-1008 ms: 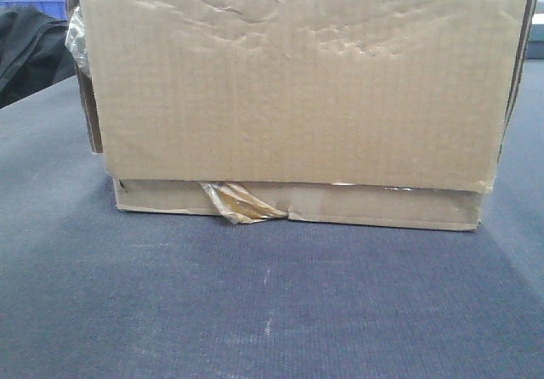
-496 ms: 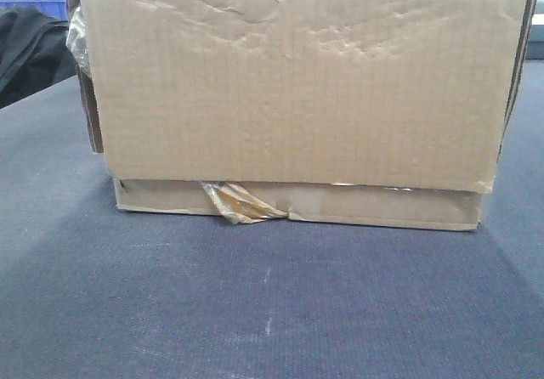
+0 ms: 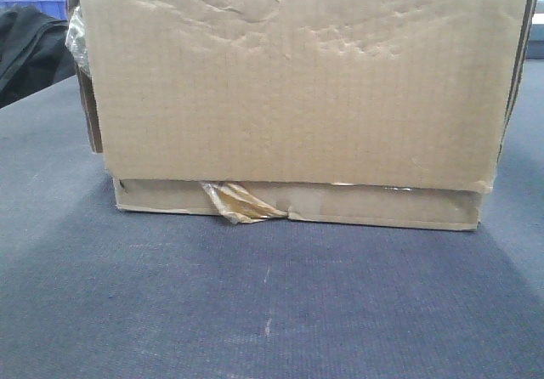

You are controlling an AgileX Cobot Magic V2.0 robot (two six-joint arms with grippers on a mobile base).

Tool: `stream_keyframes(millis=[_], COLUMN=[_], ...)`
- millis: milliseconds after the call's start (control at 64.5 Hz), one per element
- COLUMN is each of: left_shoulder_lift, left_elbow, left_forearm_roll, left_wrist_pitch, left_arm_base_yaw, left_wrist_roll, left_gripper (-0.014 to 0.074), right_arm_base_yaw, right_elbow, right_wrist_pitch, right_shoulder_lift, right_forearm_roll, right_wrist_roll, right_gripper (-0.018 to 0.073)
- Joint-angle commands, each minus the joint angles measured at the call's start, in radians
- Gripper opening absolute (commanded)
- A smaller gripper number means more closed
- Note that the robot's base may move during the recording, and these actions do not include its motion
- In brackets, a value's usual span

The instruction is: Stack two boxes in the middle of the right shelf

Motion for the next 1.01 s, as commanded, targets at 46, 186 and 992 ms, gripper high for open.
stream_keyframes(millis=[46,186,992], left_shoulder_lift=[-0.004,-0.002,0.102], left_elbow=[0.055,0.077,0.094], left_forearm_roll=[-0.011,-0.011,0.016], left_wrist_pitch=[-0.007,-0.007,-0.007], left_arm_base_yaw=[-0.002,-0.031,-0.069], left_wrist_roll=[0.0,0.0,0.0], left_gripper=[0.0608,0.0608,0.0374], right_arm_base_yaw=[0.002,0.002,0.025], right_elbow=[-0.014,-0.014,-0.014], right_wrist_pitch=[0.013,0.017,-0.015], right_shoulder_lift=[0.081,0.148,0.277], right_forearm_roll=[0.007,0.025,0.059], right_wrist_roll=[-0.008,-0.008,-0.01], right_gripper=[0.0568,0.0568,0.0365])
